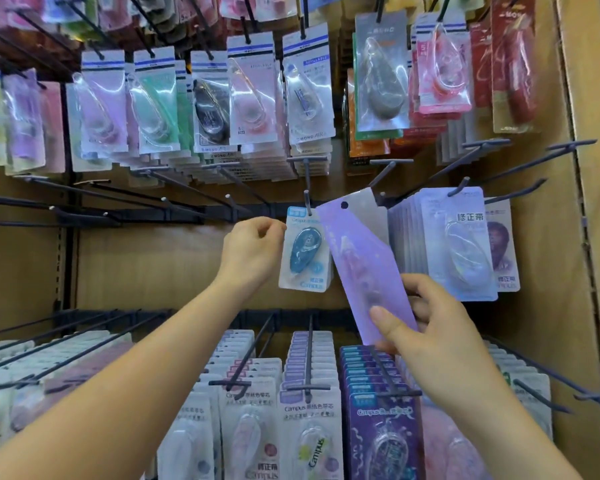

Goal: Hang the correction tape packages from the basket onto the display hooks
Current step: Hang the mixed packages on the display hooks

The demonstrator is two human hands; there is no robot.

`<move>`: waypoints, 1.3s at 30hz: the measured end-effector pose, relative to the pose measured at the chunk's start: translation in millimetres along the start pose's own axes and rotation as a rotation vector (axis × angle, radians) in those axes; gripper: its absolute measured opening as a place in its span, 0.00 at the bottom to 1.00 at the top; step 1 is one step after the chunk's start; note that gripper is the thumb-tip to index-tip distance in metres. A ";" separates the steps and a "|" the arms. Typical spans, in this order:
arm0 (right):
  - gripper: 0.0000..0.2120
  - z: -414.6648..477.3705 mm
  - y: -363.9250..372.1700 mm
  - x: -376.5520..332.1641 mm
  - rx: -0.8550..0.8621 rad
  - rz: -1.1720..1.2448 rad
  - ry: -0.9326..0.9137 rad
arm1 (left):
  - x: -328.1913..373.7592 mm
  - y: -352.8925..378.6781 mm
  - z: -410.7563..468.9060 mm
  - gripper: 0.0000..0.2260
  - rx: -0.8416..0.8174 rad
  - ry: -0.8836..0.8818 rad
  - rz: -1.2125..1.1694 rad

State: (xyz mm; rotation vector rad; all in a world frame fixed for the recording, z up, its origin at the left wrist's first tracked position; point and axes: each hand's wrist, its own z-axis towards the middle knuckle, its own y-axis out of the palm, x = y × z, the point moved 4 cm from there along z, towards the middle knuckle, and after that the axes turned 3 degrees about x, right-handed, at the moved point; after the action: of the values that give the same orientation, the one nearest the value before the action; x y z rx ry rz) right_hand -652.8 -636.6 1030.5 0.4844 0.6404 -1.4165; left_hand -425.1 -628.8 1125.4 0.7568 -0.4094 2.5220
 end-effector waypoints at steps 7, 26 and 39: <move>0.13 -7.1 16.5 -8.4 -0.127 -0.029 -0.042 | 56.9 -61.3 -65.4 0.14 -0.282 0.060 -0.685; 0.11 -17.1 163.4 -53.8 -0.298 -0.077 -0.085 | -11.2 -169.5 0.1 0.09 0.008 0.267 -0.217; 0.13 -7.7 210.1 -66.4 -0.169 0.045 0.097 | -33.0 -148.8 55.9 0.05 -0.032 0.225 -0.134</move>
State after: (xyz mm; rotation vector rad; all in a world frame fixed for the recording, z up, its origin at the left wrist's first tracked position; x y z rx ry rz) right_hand -447.6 -559.8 1055.4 0.4326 0.8150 -1.2903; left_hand -299.5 -537.5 1172.7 0.4648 -0.3095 2.4343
